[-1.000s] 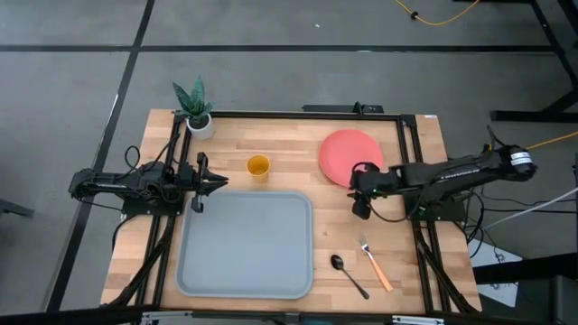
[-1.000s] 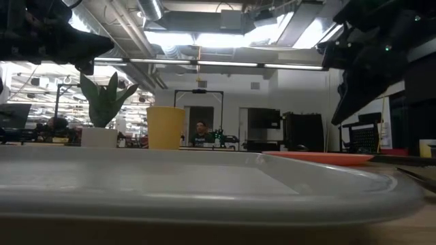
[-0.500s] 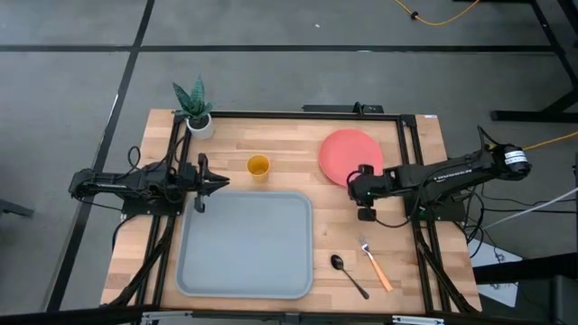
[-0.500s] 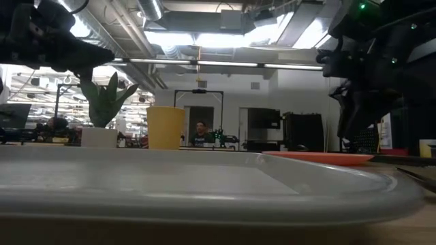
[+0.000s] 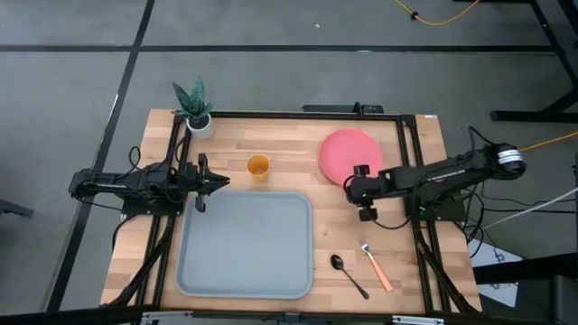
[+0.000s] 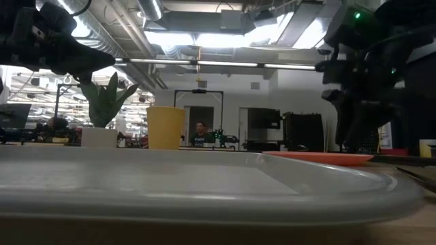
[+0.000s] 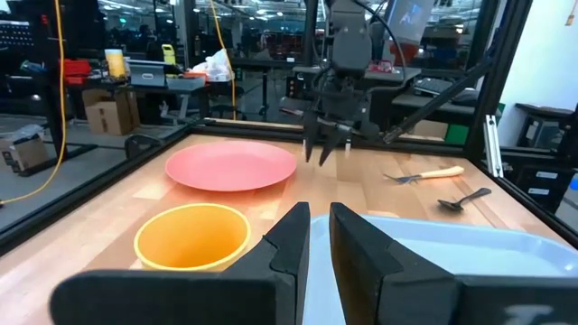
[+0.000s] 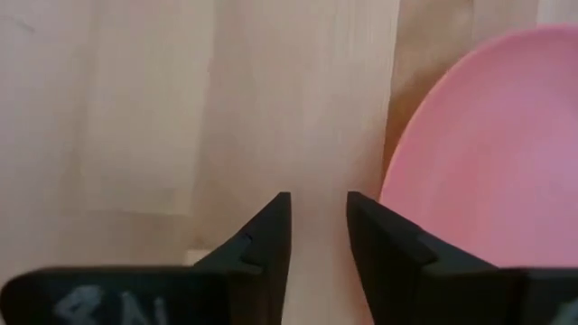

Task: Pick and place plate/cup/fork/spoon on tray
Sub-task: Put the pink plate on the grey tray

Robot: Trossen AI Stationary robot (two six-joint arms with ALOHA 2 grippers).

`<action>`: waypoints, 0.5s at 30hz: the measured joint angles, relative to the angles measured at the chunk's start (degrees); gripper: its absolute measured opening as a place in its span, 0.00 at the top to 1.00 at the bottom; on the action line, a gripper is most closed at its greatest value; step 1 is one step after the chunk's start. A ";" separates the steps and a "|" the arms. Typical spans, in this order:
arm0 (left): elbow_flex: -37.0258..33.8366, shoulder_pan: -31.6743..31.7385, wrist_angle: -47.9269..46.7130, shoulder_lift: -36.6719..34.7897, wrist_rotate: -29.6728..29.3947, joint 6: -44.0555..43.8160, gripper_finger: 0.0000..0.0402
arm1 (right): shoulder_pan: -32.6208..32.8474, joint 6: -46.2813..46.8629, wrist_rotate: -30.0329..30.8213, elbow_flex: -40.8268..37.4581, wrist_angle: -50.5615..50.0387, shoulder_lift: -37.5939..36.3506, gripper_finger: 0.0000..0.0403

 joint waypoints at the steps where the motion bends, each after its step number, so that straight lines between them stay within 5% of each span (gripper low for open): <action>1: 0.00 -0.01 0.01 0.00 0.00 0.00 0.90 | 0.00 0.06 1.65 0.00 0.41 1.04 0.72; 7: 0.00 0.00 0.01 0.00 0.00 0.00 0.90 | -0.02 4.48 13.82 0.00 4.08 4.64 0.72; 12: 0.00 -0.02 0.01 0.00 0.00 0.00 0.90 | 0.02 5.03 7.58 0.00 3.86 5.09 0.72; 15: 0.00 0.00 0.01 0.00 0.00 0.00 0.90 | 0.01 6.48 9.07 0.00 3.57 5.09 0.72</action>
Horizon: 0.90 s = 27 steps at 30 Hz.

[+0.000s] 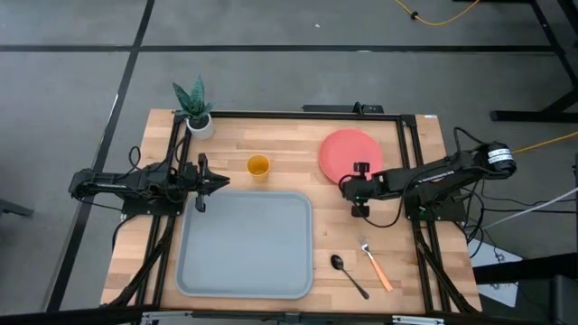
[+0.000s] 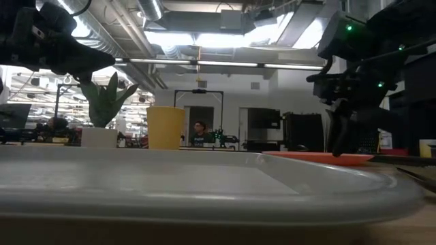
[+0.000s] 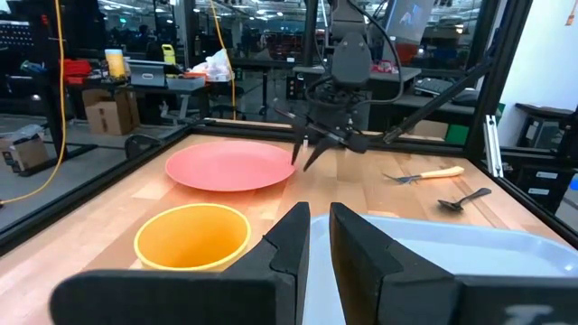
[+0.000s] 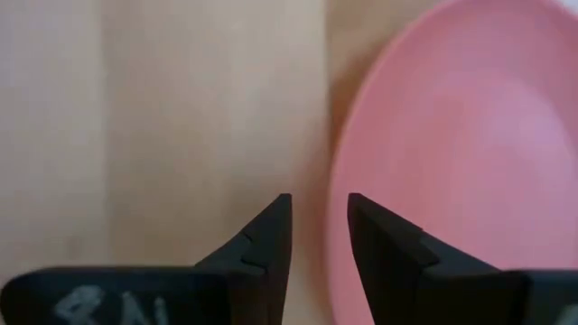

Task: Pick and place plate/cup/fork/spoon on tray
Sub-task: Put the pink plate on the grey tray

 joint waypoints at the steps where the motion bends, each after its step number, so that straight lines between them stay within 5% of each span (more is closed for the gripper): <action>1: 0.00 -0.02 0.00 0.00 0.00 0.00 0.90 | 0.01 0.32 0.80 0.00 -0.19 0.00 0.72; 13: 0.00 0.00 0.00 0.00 0.00 0.00 0.90 | -0.01 2.46 1.64 0.00 -2.00 3.59 0.72; 23: 0.00 0.00 0.00 0.00 0.00 0.00 0.90 | 0.01 4.18 11.14 0.13 -1.11 9.44 0.72; 27: 0.00 -0.01 0.01 0.00 0.00 0.00 0.90 | 0.03 4.21 10.27 0.13 -0.74 9.99 0.80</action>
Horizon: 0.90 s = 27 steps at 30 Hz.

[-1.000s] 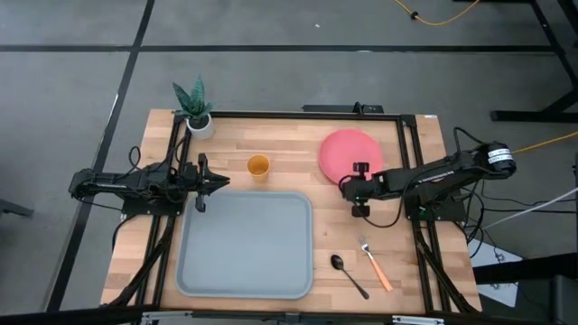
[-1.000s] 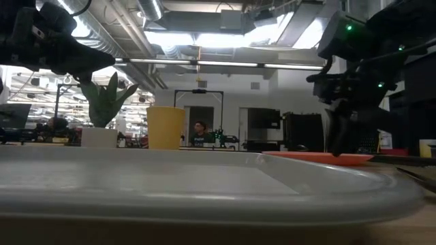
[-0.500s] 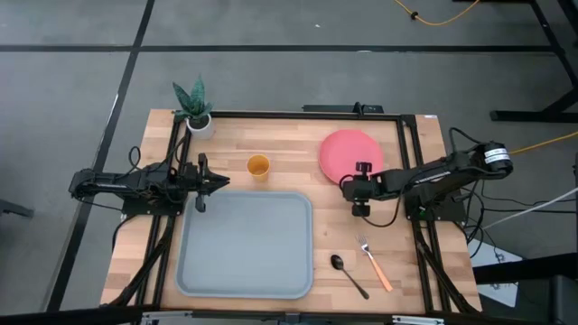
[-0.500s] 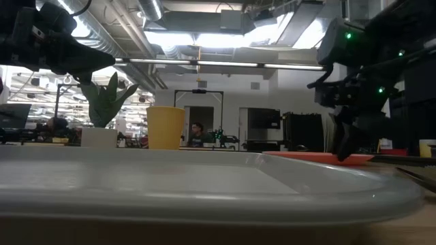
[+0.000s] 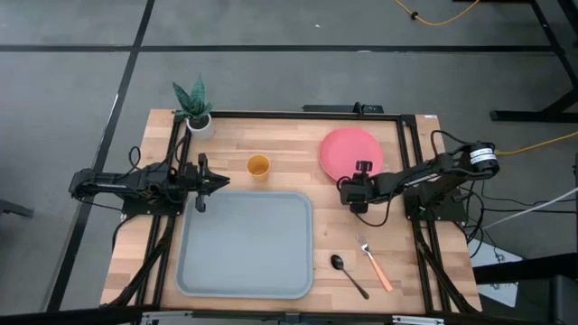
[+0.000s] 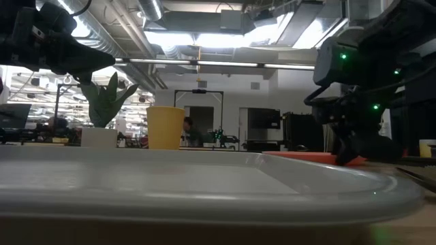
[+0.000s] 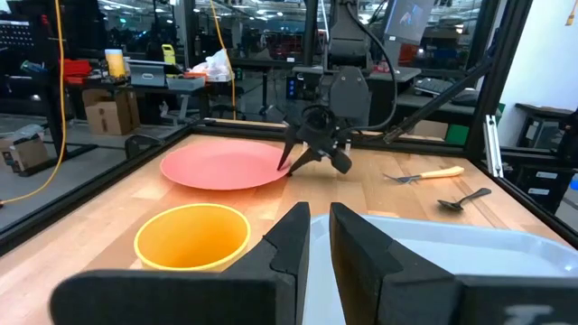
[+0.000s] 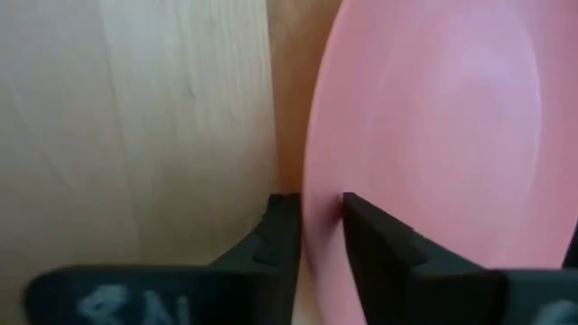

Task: Pick and place plate/cup/fork/spoon on tray
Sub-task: Put the pink plate on the grey tray

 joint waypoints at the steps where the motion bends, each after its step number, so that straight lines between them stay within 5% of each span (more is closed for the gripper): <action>1: 0.00 -0.01 -0.01 0.00 0.00 0.00 0.90 | 0.00 0.00 -0.25 0.00 0.21 0.00 0.85; 3: 0.00 0.00 -0.01 0.00 0.01 0.00 0.90 | 0.01 -0.16 0.14 0.38 0.33 -0.07 0.94; 7: 0.00 0.01 -0.01 0.00 0.00 0.00 0.90 | 0.55 -0.77 -0.88 3.32 -1.61 0.04 0.98; 18: 0.00 0.01 -0.01 0.00 0.00 0.00 0.90 | 5.73 -1.80 -3.15 22.64 -15.33 -0.39 0.99; 27: 0.00 -0.01 -0.01 0.00 0.00 0.00 0.90 | 18.23 3.38 -4.49 36.75 -28.10 -0.39 1.00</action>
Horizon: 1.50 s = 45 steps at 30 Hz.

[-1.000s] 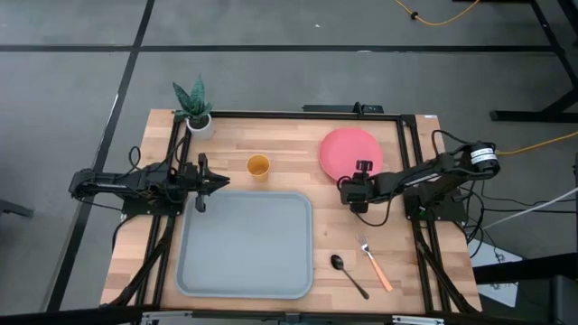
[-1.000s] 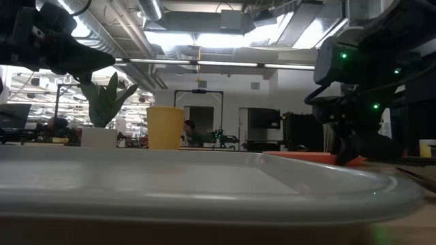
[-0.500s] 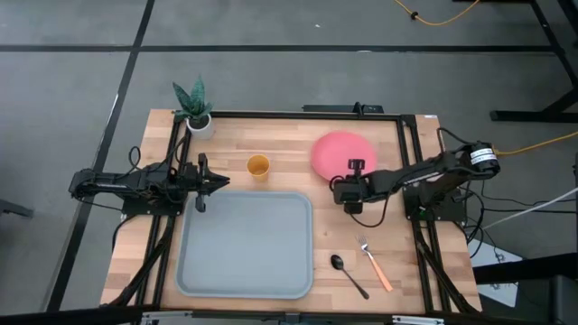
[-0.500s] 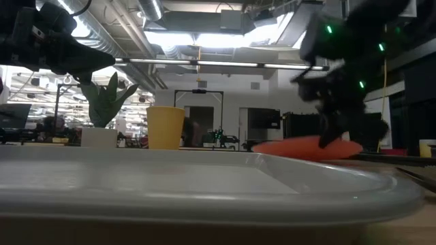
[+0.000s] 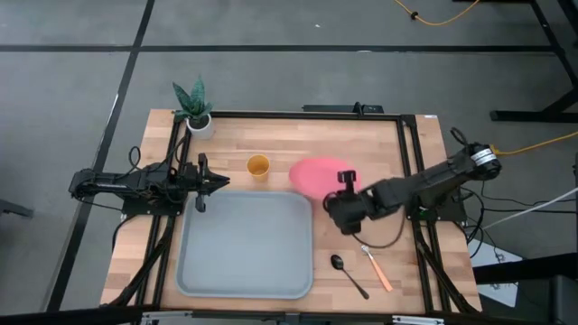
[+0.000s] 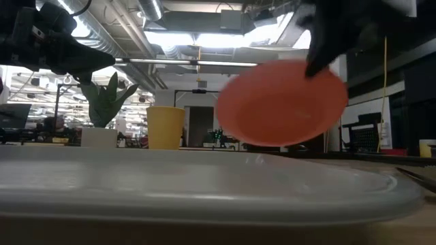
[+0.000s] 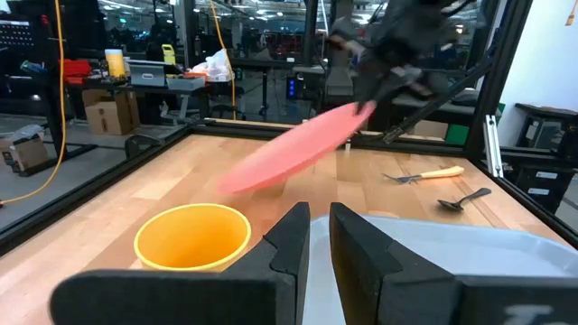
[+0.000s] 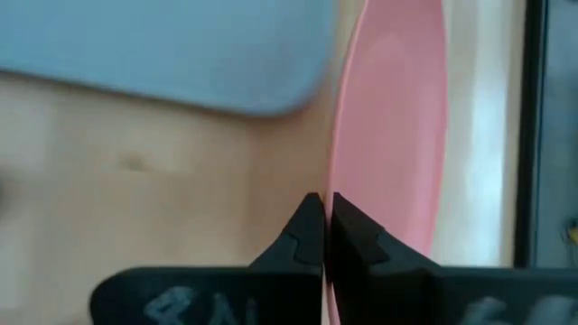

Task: Pick and place plate/cup/fork/spoon on tray
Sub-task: Put the pink plate on the grey tray

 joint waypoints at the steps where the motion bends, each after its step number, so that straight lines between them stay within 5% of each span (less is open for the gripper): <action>1: 0.00 0.00 0.00 0.00 0.00 0.00 0.90 | 1.65 0.91 0.00 0.84 0.16 0.00 1.00; 7: 0.00 0.00 0.00 0.00 0.00 0.00 0.90 | 11.19 -1.50 0.05 2.44 12.04 2.16 1.00; 13: 0.00 0.00 0.02 0.00 0.00 0.02 0.90 | 15.96 -15.19 0.21 2.44 26.22 9.63 1.00; 28: 0.00 0.02 0.02 0.00 -0.02 0.00 0.90 | 8.48 -26.63 -6.82 2.44 52.36 24.83 1.00; 45: 0.00 0.00 0.02 -0.02 -0.02 0.02 0.90 | 8.15 -21.87 -7.02 2.44 53.08 25.55 0.96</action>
